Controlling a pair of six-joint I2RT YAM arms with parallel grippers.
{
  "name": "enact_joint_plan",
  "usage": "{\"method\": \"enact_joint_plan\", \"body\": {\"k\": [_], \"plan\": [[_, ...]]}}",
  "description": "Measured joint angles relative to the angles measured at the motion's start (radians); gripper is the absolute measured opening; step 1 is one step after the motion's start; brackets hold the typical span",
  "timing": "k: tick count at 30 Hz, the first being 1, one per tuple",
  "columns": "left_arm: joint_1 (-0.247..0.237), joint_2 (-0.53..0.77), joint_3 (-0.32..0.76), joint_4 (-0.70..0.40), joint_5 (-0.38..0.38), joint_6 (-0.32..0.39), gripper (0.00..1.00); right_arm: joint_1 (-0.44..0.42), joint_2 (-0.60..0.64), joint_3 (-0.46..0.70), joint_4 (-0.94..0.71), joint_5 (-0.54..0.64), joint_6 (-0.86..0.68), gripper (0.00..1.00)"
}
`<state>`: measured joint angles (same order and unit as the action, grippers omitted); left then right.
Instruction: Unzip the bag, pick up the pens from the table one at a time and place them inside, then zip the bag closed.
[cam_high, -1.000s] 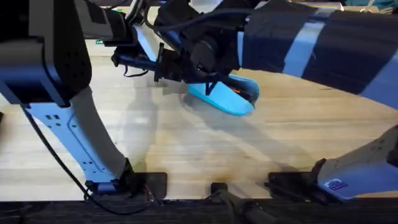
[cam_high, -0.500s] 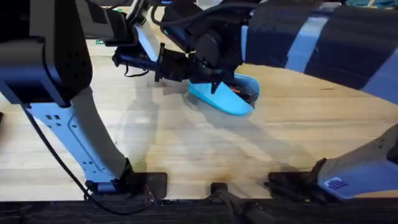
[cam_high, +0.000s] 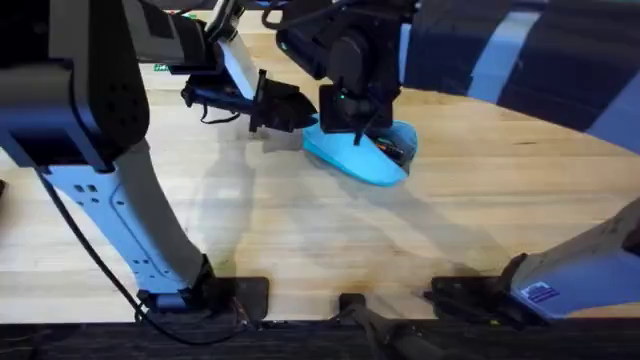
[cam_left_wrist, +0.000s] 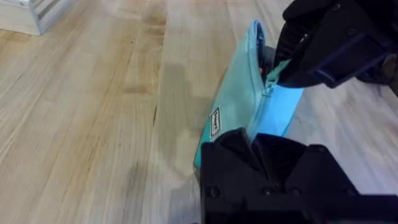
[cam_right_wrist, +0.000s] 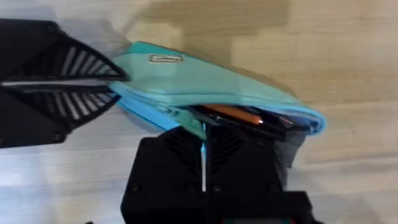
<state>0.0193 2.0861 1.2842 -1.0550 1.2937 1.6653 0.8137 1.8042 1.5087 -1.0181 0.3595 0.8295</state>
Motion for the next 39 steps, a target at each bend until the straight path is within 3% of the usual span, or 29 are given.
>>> {"method": "enact_joint_plan", "body": {"k": [32,39], "plan": [[0.006,0.000,0.001,0.000,-0.012,0.000,0.042,-0.104,0.000,0.001,-0.328,0.043,-0.044,0.033],[0.006,0.000,0.001,0.001,-0.012,0.000,0.042,-0.104,-0.082,0.001,-0.326,0.044,-0.043,0.033]]}}
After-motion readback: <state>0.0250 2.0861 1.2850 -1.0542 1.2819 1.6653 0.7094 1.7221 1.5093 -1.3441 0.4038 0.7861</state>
